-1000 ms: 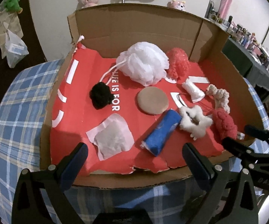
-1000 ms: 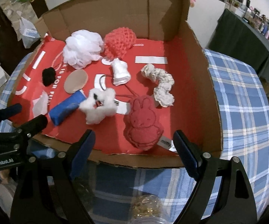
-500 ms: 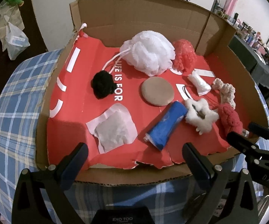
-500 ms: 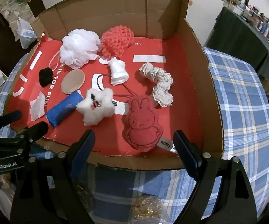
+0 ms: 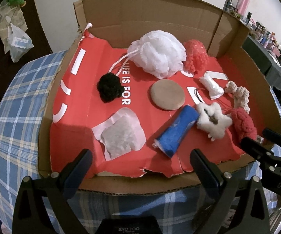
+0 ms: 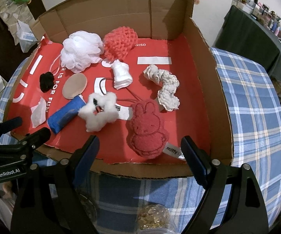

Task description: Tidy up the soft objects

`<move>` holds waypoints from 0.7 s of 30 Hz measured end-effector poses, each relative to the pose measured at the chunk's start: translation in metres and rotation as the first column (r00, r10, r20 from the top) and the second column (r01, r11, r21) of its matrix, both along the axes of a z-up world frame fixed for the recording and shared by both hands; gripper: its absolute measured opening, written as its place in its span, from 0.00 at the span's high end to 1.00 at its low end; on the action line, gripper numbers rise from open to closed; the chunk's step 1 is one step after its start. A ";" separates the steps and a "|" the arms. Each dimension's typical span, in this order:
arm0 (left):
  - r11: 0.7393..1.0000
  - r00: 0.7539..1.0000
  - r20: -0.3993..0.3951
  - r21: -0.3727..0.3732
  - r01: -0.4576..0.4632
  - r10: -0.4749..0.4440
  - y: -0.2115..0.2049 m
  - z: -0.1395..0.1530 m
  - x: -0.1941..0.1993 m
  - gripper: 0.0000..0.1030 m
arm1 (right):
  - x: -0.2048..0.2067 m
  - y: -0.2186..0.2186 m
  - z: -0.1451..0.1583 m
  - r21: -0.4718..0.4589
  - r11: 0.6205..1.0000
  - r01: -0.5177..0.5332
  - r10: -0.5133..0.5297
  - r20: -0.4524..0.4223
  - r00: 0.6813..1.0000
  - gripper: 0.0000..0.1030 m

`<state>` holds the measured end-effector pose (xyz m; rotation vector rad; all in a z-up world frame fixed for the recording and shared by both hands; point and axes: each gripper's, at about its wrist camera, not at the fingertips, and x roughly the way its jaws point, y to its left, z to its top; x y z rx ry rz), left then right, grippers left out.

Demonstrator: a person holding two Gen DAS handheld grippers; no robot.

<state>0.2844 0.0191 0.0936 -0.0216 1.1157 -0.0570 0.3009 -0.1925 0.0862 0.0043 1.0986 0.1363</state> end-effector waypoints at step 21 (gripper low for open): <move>1.000 1.000 -0.002 -0.002 -0.008 0.008 0.001 0.000 0.001 0.01 | 0.000 0.000 -0.001 0.003 1.000 -0.002 0.002 -0.006 1.000 0.17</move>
